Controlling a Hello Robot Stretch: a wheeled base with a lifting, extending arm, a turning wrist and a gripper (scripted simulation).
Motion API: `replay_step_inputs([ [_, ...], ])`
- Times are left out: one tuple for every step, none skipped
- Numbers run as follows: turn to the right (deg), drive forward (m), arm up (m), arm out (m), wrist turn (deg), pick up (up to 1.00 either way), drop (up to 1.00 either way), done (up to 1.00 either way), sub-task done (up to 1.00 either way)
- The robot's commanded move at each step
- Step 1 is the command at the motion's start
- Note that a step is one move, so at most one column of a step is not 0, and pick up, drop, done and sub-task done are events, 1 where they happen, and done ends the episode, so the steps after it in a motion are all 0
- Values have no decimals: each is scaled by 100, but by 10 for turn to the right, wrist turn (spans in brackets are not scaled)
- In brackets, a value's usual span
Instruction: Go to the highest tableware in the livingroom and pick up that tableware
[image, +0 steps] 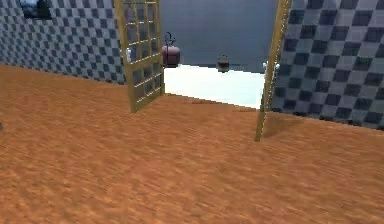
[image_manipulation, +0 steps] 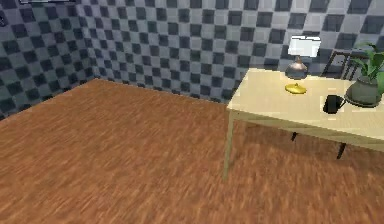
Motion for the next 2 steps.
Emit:
replay_step_inputs([
  [0, 100, 0, 0, 0, 0, 0, 0, 0],
  [0, 100, 0, 0, 0, 0, 0, 0, 0],
])
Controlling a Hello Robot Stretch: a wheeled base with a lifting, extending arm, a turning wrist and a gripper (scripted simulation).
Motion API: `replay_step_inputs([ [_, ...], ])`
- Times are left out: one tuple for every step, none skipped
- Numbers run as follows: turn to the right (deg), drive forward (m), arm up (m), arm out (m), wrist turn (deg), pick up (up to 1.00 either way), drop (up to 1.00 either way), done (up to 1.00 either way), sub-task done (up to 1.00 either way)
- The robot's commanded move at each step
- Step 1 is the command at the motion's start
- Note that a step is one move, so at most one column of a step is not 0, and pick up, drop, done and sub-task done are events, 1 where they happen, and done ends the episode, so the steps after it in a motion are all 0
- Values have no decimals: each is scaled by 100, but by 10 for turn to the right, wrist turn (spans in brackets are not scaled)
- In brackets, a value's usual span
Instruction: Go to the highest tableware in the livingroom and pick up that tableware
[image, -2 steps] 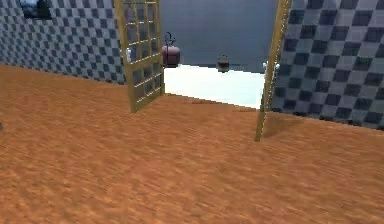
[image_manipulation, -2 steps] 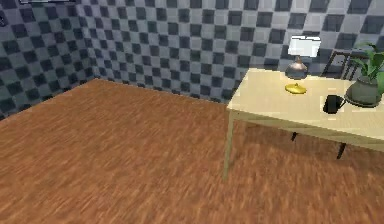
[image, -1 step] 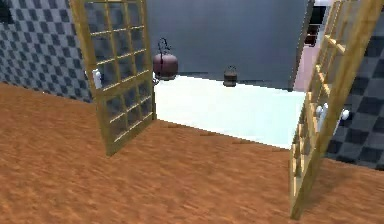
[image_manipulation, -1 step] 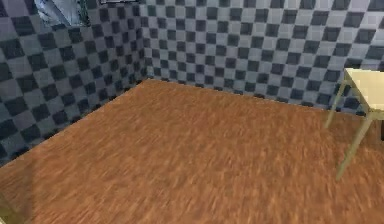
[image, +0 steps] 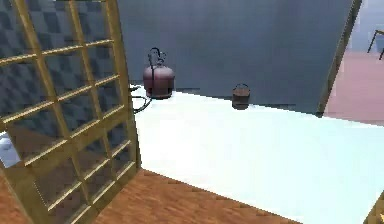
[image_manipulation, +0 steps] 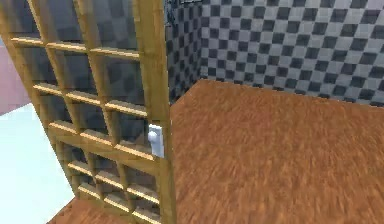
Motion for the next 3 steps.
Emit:
replay_step_inputs([
  [270, 0, 0, 0, 0, 0, 0, 0, 0],
  [0, 100, 0, 0, 0, 0, 0, 0, 0],
  [60, 0, 0, 0, 0, 0, 0, 0, 0],
])
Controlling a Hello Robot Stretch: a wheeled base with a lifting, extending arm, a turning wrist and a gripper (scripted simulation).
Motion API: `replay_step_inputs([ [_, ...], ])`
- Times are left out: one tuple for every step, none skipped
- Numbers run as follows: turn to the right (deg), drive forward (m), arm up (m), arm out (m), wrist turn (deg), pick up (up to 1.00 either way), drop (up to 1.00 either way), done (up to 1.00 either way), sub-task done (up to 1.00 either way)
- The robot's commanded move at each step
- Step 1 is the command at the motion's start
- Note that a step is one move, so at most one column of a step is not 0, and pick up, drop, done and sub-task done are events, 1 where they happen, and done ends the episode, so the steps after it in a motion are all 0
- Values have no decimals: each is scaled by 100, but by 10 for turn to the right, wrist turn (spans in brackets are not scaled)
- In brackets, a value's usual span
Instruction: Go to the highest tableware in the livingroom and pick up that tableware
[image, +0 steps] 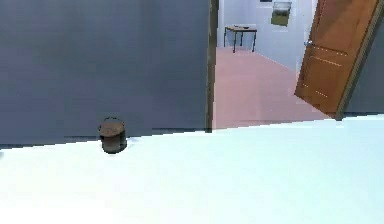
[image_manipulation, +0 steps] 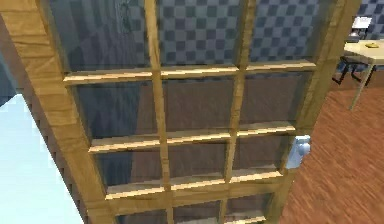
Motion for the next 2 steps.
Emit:
replay_step_inputs([
  [0, 55, 0, 0, 0, 0, 0, 0, 0],
  [300, 0, 0, 0, 0, 0, 0, 0, 0],
])
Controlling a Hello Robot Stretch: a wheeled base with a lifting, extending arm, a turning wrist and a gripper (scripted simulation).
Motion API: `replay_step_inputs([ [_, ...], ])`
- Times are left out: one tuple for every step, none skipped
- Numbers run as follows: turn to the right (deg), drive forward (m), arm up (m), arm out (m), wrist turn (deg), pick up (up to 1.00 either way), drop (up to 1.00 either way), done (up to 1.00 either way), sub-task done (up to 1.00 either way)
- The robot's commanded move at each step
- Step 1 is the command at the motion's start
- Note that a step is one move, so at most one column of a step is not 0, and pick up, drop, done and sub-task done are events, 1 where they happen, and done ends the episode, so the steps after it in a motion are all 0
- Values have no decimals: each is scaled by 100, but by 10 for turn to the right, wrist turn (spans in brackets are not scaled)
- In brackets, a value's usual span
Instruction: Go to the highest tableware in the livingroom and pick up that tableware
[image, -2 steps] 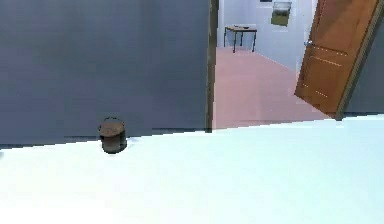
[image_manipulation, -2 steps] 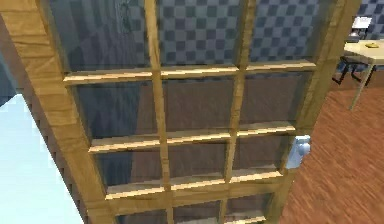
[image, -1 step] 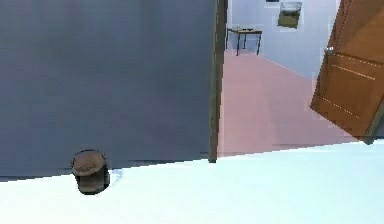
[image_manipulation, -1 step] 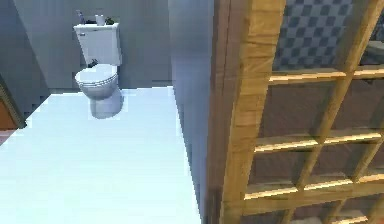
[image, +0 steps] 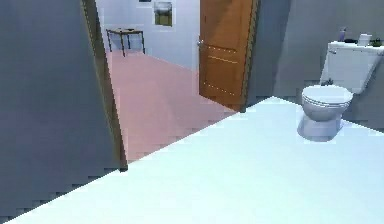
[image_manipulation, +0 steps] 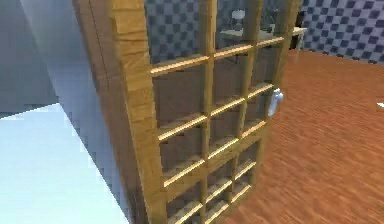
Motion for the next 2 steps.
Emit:
replay_step_inputs([
  [0, 100, 0, 0, 0, 0, 0, 0, 0],
  [0, 75, 0, 0, 0, 0, 0, 0, 0],
])
